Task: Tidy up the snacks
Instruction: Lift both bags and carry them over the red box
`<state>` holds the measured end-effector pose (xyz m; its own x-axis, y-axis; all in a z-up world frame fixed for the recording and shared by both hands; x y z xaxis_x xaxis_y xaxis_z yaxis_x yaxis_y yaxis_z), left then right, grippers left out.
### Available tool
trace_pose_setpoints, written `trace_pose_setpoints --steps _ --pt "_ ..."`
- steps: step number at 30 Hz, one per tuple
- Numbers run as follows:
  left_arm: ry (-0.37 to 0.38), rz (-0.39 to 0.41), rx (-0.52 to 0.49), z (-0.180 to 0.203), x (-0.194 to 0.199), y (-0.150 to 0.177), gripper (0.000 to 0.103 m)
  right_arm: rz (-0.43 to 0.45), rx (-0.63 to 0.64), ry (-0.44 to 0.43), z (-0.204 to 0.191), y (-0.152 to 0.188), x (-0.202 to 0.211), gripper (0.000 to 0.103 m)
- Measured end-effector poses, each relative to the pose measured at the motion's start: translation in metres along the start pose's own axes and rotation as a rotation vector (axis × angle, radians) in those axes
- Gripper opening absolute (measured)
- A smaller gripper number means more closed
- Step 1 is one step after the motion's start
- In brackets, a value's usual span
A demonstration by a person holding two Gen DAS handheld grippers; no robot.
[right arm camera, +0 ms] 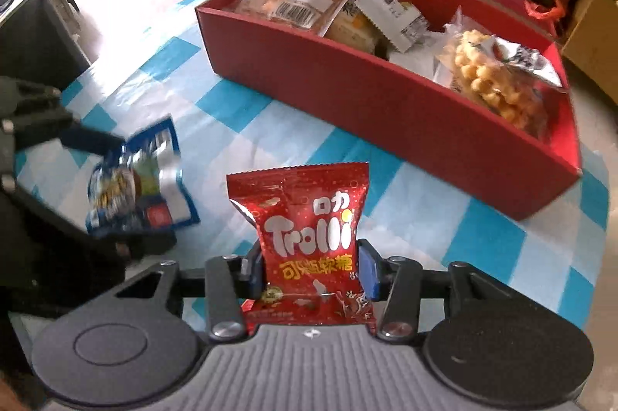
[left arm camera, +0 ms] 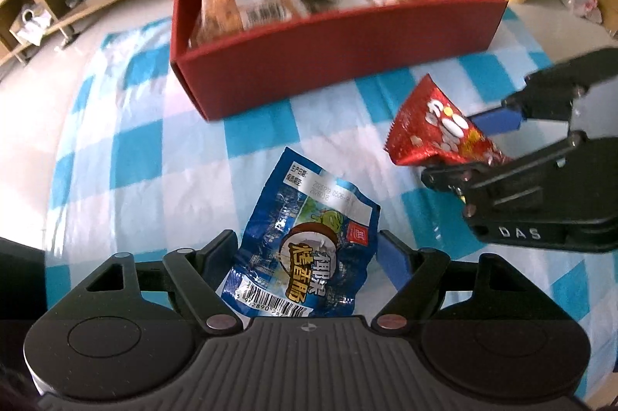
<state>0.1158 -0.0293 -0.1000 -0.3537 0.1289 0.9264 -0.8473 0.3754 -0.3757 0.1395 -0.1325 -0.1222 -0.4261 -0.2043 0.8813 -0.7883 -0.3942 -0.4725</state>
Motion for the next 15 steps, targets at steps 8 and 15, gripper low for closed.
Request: trace_pose_setpoints --steps 8,15 --pt "-0.010 0.060 0.022 0.003 0.015 -0.020 0.082 0.122 -0.108 0.032 0.020 -0.009 0.048 0.043" --pt "-0.012 0.114 0.037 0.010 0.026 -0.041 0.082 0.171 -0.146 0.044 0.036 -0.023 0.059 0.043"
Point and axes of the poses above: each gripper's, at about its wrist camera, not at the fingertips, and x roughly against the way its jaws point, z to its right, y to its underside, the point moved 8 cm from there along -x, roughly the way its jaws point, and after that the axes turned 3 degrees about y, right-handed, at the moved point
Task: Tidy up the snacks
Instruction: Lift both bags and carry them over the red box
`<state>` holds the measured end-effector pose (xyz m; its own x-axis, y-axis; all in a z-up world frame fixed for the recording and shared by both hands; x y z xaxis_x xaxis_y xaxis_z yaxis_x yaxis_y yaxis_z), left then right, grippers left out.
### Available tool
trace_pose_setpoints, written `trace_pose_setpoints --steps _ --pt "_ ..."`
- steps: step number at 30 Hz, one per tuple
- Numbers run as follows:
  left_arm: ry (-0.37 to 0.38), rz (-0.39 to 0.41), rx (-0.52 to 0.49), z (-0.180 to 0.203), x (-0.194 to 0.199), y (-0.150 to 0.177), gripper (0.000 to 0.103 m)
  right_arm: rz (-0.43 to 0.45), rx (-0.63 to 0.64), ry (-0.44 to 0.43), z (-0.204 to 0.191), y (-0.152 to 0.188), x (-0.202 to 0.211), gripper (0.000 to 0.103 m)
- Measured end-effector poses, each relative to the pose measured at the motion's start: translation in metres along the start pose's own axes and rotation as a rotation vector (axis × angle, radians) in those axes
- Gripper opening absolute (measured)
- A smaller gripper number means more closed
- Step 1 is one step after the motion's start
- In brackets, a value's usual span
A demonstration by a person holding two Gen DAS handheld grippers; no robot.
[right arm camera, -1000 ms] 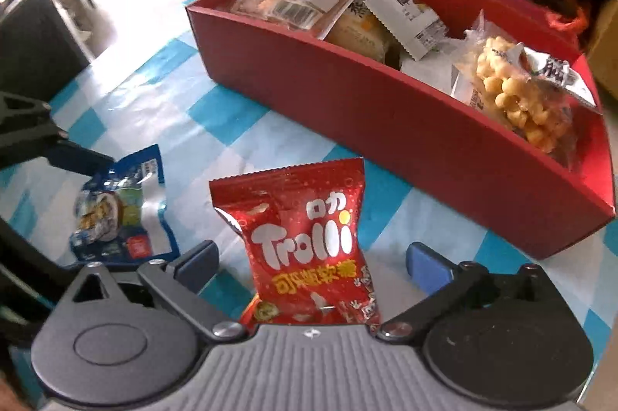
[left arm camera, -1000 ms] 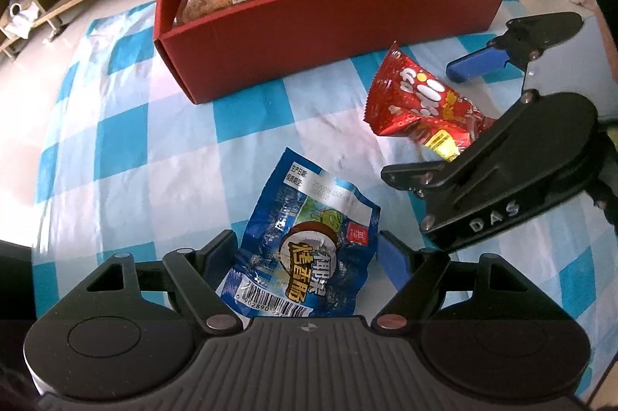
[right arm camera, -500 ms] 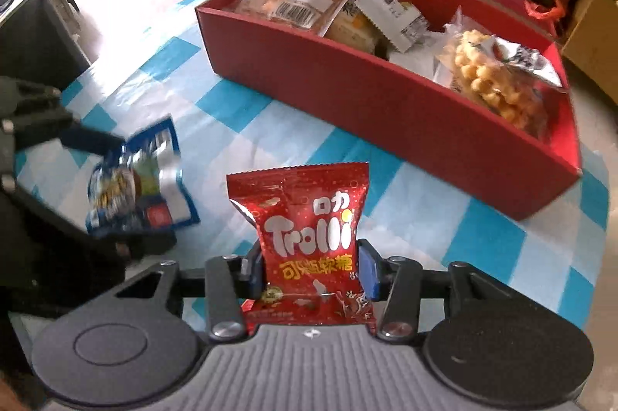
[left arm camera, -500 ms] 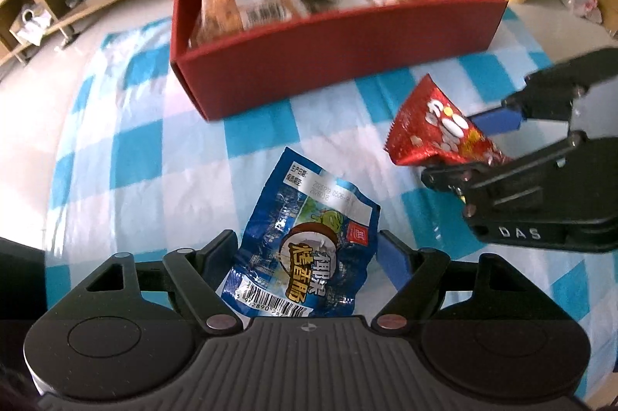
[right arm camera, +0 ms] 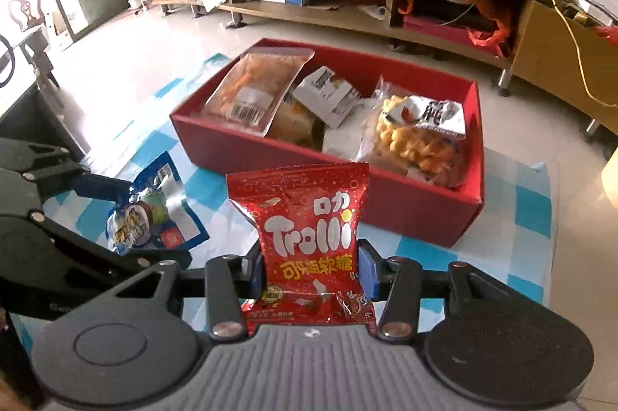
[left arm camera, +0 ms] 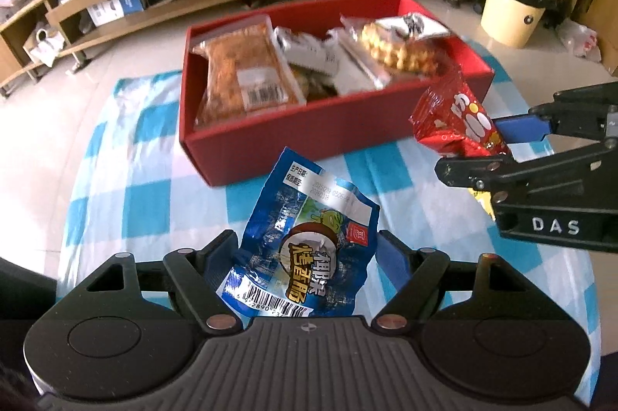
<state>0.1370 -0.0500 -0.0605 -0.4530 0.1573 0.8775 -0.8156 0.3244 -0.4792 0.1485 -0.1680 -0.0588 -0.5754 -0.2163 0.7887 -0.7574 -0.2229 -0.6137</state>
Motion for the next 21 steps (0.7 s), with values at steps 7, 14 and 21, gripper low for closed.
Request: trace_pose_setpoints --steps 7,14,21 --pt "-0.014 0.050 0.009 0.004 0.006 -0.024 0.082 0.039 -0.006 0.026 0.008 -0.011 0.006 0.043" --pt "-0.032 0.099 0.033 0.001 0.010 -0.051 0.082 0.087 -0.046 0.040 0.023 -0.032 0.009 0.043" --pt "-0.054 0.144 0.054 -0.003 0.010 -0.078 0.082 0.127 -0.088 0.053 0.037 -0.050 0.011 0.043"
Point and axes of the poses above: each gripper's, at about its wrist camera, not at the fingertips, and x roughly against the way its jaws point, z to its right, y to its underside, the point moved 8 cm from there along -x, roughly the way its jaws point, and after that the axes turned 3 degrees about y, right-handed, at the moved point
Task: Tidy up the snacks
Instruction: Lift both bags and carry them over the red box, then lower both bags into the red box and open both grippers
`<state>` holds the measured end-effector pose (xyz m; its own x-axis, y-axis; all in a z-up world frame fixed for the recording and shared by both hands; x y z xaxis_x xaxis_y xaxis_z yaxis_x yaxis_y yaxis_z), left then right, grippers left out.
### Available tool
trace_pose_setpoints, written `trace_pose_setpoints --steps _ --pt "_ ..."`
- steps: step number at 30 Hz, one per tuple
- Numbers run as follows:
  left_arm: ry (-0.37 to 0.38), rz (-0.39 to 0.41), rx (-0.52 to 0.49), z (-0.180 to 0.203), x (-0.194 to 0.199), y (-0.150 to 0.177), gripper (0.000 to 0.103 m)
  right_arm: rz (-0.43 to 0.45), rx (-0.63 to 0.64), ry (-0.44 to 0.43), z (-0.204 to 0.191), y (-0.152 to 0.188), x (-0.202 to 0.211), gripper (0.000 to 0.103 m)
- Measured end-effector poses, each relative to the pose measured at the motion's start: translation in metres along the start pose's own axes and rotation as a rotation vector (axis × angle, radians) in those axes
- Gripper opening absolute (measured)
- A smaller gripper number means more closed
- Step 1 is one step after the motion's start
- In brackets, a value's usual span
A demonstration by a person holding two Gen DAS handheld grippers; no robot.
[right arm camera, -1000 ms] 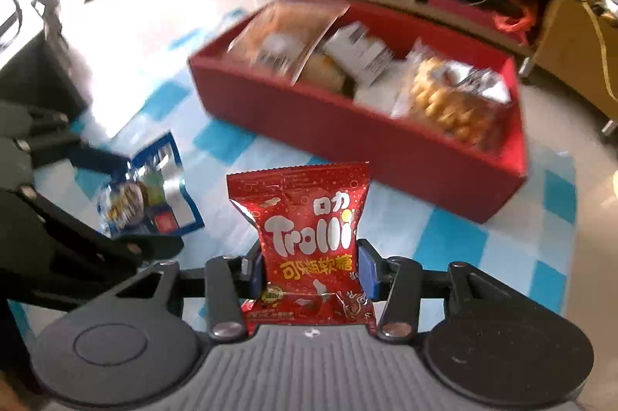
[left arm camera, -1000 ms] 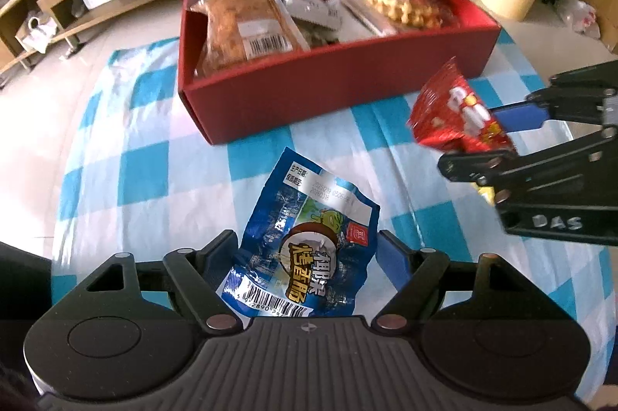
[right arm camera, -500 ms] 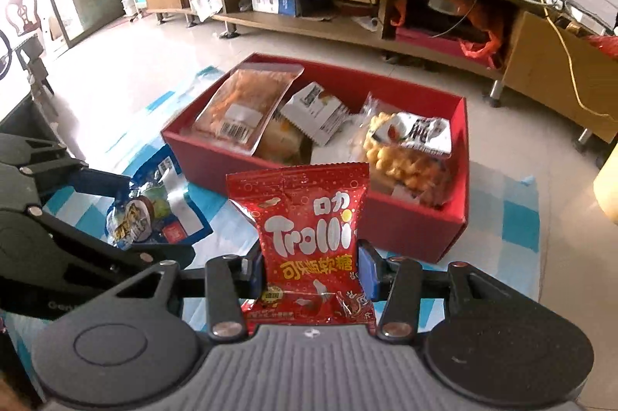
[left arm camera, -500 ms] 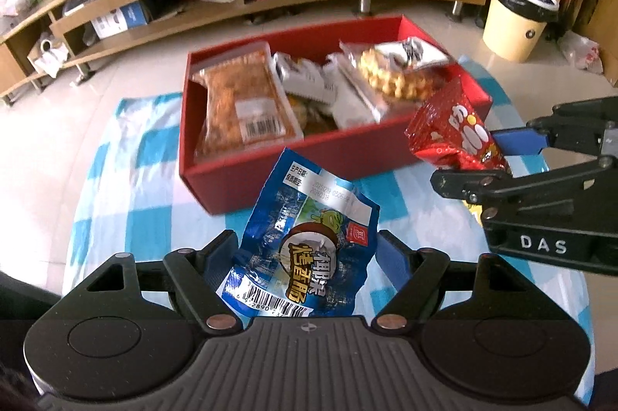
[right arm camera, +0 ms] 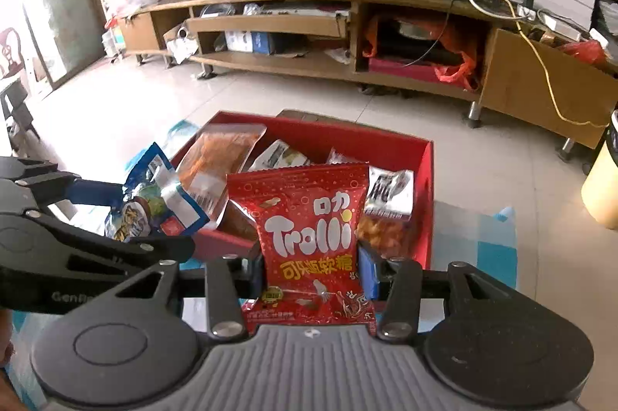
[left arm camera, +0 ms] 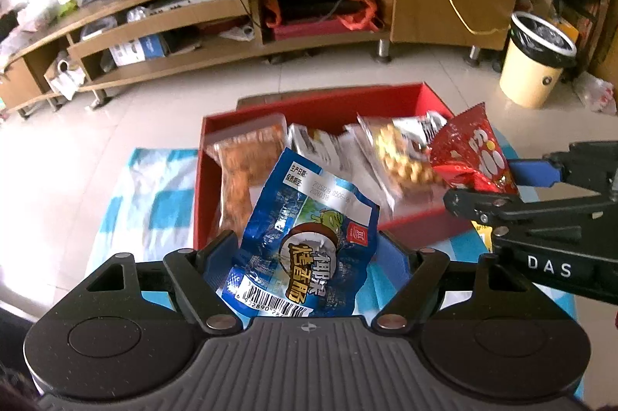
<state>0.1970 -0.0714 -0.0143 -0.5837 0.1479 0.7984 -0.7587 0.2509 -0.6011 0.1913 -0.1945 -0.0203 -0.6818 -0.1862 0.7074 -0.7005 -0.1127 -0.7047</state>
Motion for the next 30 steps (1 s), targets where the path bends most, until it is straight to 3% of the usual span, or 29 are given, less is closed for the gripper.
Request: trace_pose_setpoints --steps 10,15,30 --pt "-0.034 0.064 0.043 -0.008 -0.014 -0.044 0.082 0.058 -0.074 0.010 0.022 -0.040 -0.015 0.043" --pt "-0.035 0.060 0.071 -0.011 -0.029 -0.054 0.082 0.060 -0.102 0.018 0.032 -0.051 -0.030 0.043" --pt "-0.082 -0.025 0.077 -0.017 -0.076 -0.047 0.082 -0.015 -0.100 0.036 0.038 -0.046 -0.078 0.043"
Point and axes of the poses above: each gripper's, at about its wrist camera, not at the fingertips, and x roughly against the way its jaws point, z to its right, y to its underside, the point moved 8 cm from there along -x, roughly the way its jaws point, and after that the axes turned 3 degrees about y, right-handed, at the moved point
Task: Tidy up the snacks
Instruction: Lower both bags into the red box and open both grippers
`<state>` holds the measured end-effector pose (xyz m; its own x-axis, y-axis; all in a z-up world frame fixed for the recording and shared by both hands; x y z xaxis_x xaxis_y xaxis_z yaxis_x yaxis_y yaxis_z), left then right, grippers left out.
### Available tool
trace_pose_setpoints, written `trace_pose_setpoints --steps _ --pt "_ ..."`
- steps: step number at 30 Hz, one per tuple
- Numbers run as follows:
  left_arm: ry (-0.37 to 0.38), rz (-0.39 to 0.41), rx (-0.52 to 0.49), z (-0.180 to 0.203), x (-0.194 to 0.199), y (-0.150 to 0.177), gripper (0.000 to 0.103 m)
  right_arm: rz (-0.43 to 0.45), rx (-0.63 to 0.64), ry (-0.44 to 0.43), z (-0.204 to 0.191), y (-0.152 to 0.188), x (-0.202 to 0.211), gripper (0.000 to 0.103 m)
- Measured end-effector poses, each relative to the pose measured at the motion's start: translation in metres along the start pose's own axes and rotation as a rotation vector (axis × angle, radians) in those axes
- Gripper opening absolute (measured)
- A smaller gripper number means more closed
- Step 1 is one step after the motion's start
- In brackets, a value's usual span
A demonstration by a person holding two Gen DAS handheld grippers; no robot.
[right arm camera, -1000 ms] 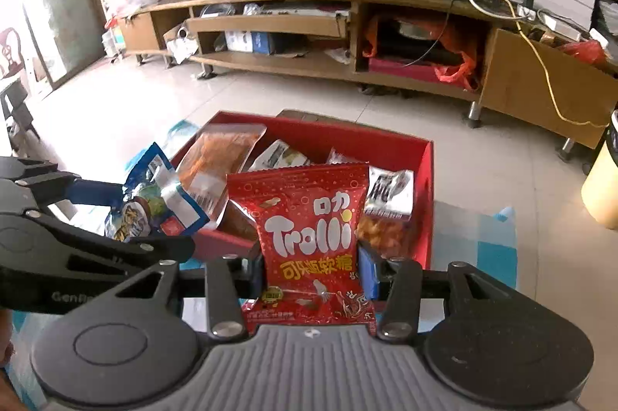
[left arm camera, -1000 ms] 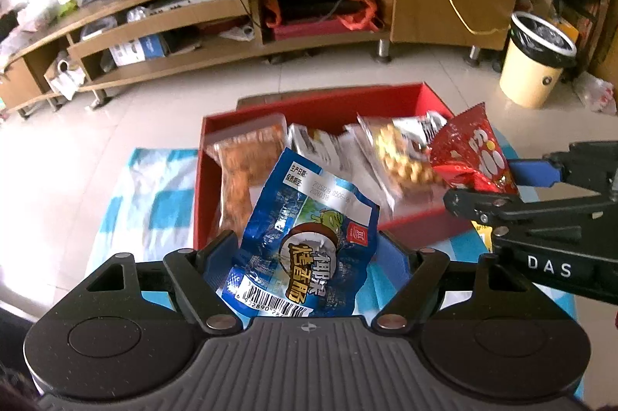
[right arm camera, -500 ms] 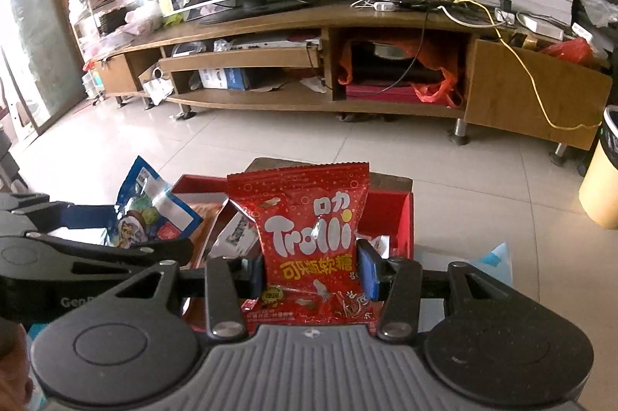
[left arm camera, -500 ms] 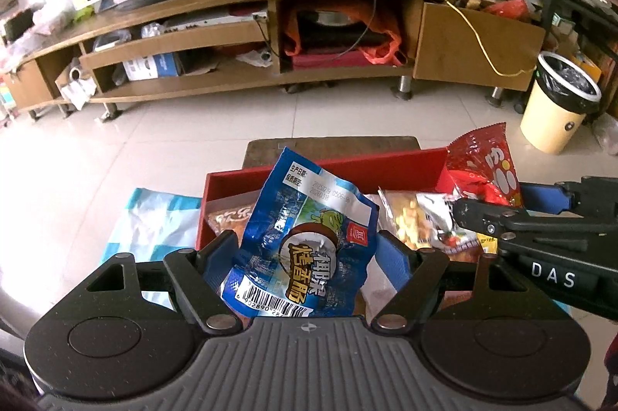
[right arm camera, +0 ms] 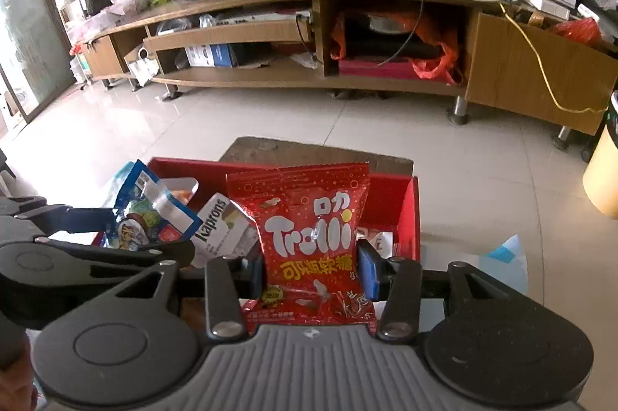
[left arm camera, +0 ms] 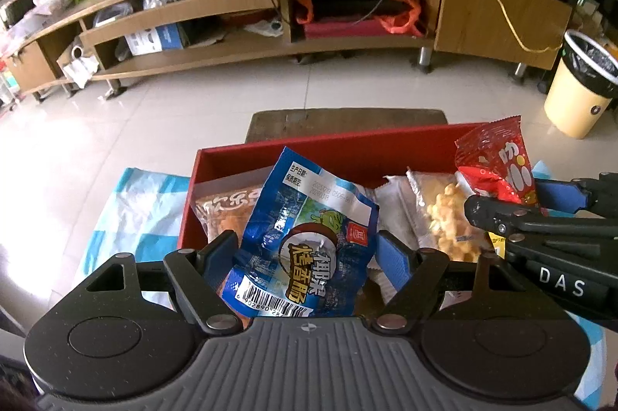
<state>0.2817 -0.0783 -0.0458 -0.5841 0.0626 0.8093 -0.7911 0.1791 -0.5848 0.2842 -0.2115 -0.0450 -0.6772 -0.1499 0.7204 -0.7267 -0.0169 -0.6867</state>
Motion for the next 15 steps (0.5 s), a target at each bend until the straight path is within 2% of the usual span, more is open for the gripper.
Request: trace_pose_setpoints --steps 12,15 --pt "-0.023 -0.035 -0.013 0.0027 -0.0089 0.0065 0.085 -0.035 -0.009 0.016 0.0048 0.0061 -0.0100 0.045" --pt "-0.036 -0.041 -0.014 0.0010 -0.0099 0.0071 0.086 -0.040 -0.010 0.023 0.0059 0.0065 -0.0113 0.050"
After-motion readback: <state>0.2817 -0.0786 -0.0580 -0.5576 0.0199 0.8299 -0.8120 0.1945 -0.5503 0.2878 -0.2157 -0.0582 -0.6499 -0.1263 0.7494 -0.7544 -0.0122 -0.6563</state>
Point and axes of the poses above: each gripper's, at about its wrist camera, not at the fingertips, and x roughly against the way its jaws point, z to its right, y to its underside, the point moved 8 cm from there along -x, roughly the way its jaws point, and after that the axes turned 3 degrees about y, right-handed, at the moved point
